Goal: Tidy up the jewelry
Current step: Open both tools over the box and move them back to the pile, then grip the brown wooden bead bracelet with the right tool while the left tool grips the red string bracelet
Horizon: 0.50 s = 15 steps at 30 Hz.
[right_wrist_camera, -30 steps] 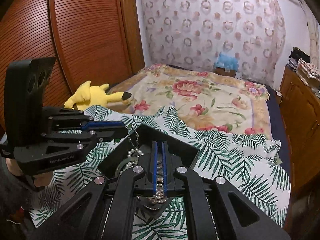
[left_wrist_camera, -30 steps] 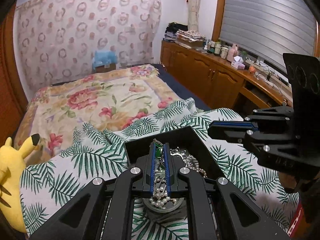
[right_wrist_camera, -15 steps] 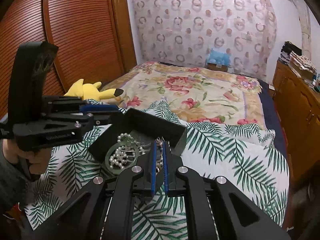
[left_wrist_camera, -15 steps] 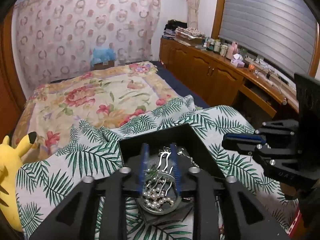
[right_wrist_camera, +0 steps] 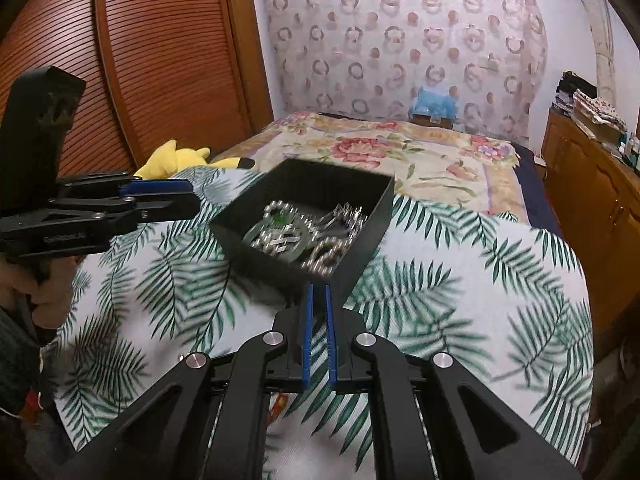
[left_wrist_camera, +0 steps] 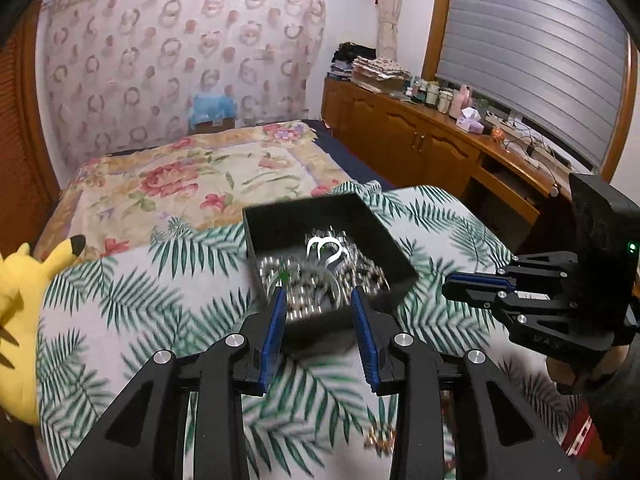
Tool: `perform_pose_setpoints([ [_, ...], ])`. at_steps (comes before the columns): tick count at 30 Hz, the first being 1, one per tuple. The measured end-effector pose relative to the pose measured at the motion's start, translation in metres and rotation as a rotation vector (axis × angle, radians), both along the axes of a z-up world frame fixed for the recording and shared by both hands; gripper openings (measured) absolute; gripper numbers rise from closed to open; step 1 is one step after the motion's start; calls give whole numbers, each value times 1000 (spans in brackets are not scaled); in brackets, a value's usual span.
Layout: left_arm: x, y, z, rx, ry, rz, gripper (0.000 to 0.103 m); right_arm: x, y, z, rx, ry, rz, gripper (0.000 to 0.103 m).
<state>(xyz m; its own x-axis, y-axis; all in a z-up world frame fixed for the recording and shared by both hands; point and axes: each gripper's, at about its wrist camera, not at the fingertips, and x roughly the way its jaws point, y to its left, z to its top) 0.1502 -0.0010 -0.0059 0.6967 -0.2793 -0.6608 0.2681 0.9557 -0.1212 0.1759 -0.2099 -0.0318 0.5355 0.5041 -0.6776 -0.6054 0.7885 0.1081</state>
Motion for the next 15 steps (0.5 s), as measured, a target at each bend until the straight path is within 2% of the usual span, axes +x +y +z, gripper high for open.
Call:
perform_pose_setpoints([
  [5,-26,-1,-10,1,3,2,31,-21,-1,-8,-4,-5,-5,8],
  [8,-41,-2,-19,0,15,1,31,-32,-2,-12,-2,-4,-11,18],
  [15,-65,0,-32,-8,25,-3,31,-60,2,-24,-14,0,-13,19],
])
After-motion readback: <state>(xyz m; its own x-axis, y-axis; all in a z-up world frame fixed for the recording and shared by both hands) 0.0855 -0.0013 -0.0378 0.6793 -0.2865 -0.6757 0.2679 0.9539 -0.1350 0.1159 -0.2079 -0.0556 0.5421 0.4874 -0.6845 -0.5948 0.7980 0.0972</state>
